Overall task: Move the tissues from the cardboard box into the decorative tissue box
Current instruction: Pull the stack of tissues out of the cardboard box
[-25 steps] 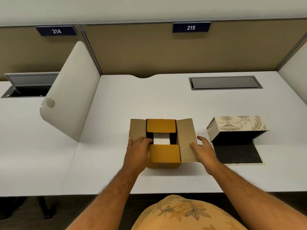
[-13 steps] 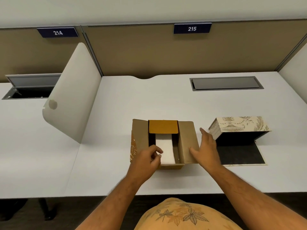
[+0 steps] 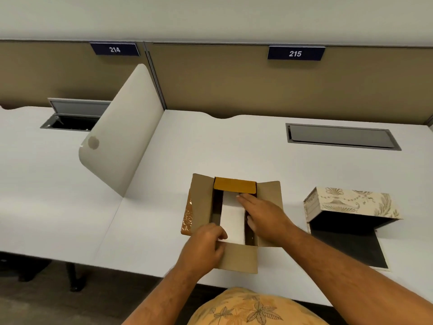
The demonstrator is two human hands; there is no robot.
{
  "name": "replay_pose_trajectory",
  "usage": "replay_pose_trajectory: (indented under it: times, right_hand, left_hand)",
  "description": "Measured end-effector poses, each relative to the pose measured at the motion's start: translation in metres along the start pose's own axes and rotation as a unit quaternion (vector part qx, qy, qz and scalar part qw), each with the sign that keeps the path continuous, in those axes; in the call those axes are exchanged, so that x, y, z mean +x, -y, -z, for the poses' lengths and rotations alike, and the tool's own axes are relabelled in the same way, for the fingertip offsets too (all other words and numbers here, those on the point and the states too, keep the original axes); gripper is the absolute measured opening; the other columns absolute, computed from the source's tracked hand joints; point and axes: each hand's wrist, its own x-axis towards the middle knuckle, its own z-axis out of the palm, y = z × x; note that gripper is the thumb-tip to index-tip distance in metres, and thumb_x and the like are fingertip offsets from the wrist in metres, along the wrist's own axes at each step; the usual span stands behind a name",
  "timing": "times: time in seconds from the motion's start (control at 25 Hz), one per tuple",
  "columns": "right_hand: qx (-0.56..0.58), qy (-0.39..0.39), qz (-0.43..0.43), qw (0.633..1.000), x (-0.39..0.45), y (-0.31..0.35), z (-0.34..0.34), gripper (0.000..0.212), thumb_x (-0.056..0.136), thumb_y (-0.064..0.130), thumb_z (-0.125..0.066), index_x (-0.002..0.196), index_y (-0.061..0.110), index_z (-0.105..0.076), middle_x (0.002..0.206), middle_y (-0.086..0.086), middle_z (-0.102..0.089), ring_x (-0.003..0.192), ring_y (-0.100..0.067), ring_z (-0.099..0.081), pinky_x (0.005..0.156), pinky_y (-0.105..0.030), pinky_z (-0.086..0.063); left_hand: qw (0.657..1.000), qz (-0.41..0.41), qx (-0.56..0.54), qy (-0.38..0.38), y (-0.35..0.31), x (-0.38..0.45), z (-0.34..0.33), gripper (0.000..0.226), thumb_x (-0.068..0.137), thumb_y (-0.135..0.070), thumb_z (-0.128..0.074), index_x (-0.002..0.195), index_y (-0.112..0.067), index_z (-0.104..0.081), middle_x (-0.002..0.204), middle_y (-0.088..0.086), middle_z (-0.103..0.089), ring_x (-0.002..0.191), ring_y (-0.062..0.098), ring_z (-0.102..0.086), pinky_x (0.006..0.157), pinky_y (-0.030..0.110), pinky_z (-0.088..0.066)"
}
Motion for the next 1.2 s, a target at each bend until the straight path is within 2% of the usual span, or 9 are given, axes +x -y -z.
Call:
replay_pose_trajectory:
  times: [0.12,0.36,0.6,0.72,0.8,0.88,0.92,1.04,1.2]
  right_hand:
    - [0.095,-0.011,-0.080,0.992,0.021,-0.005,0.010,0.085,0.097,0.021,-0.067,0.168,0.028,-0.020,0.177,0.007,-0.018,0.090,-0.011,-0.070,0.083,-0.025,-0.063]
    - [0.194,0.056,-0.124,0.972,0.064,-0.029,0.024,0.075,0.092,0.027,-0.073,0.158,0.018,-0.038,0.168,-0.005,-0.038,0.133,-0.027,-0.059,0.102,-0.035,-0.056]
    - [0.222,0.035,-0.121,0.967,0.061,-0.038,0.010,0.083,0.093,0.032,-0.073,0.164,0.023,-0.032,0.177,0.000,-0.020,0.153,-0.027,-0.041,0.114,-0.036,-0.046]
    - [0.231,0.023,-0.112,0.966,0.053,-0.036,0.011,0.083,0.093,0.029,-0.075,0.163,0.025,-0.032,0.176,0.001,-0.023,0.147,-0.025,-0.049,0.111,-0.035,-0.049]
    - [0.245,0.002,-0.113,0.963,0.048,-0.032,0.015,0.079,0.092,0.027,-0.076,0.161,0.025,-0.036,0.170,0.000,-0.032,0.123,-0.021,-0.066,0.103,-0.032,-0.058]
    - [0.258,-0.019,-0.126,0.958,0.041,-0.021,0.019,0.074,0.092,0.024,-0.076,0.157,0.025,-0.041,0.161,-0.001,-0.043,0.102,-0.014,-0.067,0.094,-0.029,-0.062]
    - [0.271,-0.025,-0.138,0.952,0.035,-0.012,0.017,0.075,0.091,0.024,-0.076,0.157,0.024,-0.040,0.159,-0.001,-0.045,0.109,-0.013,-0.065,0.096,-0.030,-0.061]
    - [0.365,-0.018,-0.206,0.908,0.013,0.022,0.003,0.086,0.092,0.020,-0.076,0.164,0.020,-0.029,0.162,-0.003,-0.040,0.144,-0.022,-0.047,0.117,-0.036,-0.046]
    - [0.504,0.002,-0.297,0.811,0.012,0.056,-0.005,0.072,0.100,0.005,-0.065,0.162,0.018,-0.030,0.156,-0.010,-0.048,0.145,-0.027,-0.047,0.118,-0.044,-0.047]
  left_hand:
    - [0.999,0.039,0.023,0.012,-0.004,0.004,-0.002,0.032,0.095,-0.026,-0.072,0.126,-0.032,-0.068,0.132,-0.015,-0.062,0.116,0.003,-0.057,0.093,0.013,-0.048]
    - [0.982,0.168,-0.037,0.072,-0.020,0.025,0.004,0.064,0.088,-0.010,-0.076,0.145,-0.032,-0.054,0.144,-0.009,-0.054,0.124,0.015,-0.060,0.103,0.031,-0.058]
    - [0.953,0.242,-0.167,0.077,-0.045,0.056,0.001,0.078,0.087,-0.032,-0.083,0.152,-0.031,-0.039,0.143,-0.007,-0.055,0.118,0.012,-0.056,0.100,0.034,-0.055]
    - [0.914,0.299,-0.261,0.084,-0.054,0.070,-0.002,0.084,0.093,-0.039,-0.077,0.161,-0.024,-0.030,0.155,-0.003,-0.050,0.123,0.013,-0.053,0.098,0.031,-0.046]
    - [0.895,0.328,-0.284,0.103,-0.055,0.079,-0.003,0.086,0.094,-0.044,-0.075,0.163,-0.022,-0.028,0.158,-0.001,-0.048,0.131,0.019,-0.052,0.097,0.031,-0.041]
    - [0.886,0.352,-0.278,0.121,-0.049,0.087,-0.004,0.089,0.094,-0.048,-0.074,0.164,-0.020,-0.027,0.160,0.002,-0.046,0.142,0.027,-0.049,0.102,0.034,-0.043]
    - [0.883,0.361,-0.272,0.130,-0.046,0.090,-0.004,0.090,0.094,-0.048,-0.073,0.164,-0.018,-0.026,0.161,0.004,-0.045,0.144,0.029,-0.048,0.106,0.035,-0.044]
    - [0.875,0.369,-0.278,0.143,-0.038,0.093,-0.004,0.082,0.096,-0.043,-0.071,0.162,-0.015,-0.031,0.157,0.008,-0.050,0.138,0.030,-0.053,0.112,0.042,-0.049]
    - [0.872,0.341,-0.315,0.153,-0.028,0.092,-0.011,0.057,0.101,-0.031,-0.067,0.152,-0.016,-0.048,0.141,0.007,-0.064,0.124,0.025,-0.063,0.106,0.042,-0.056]
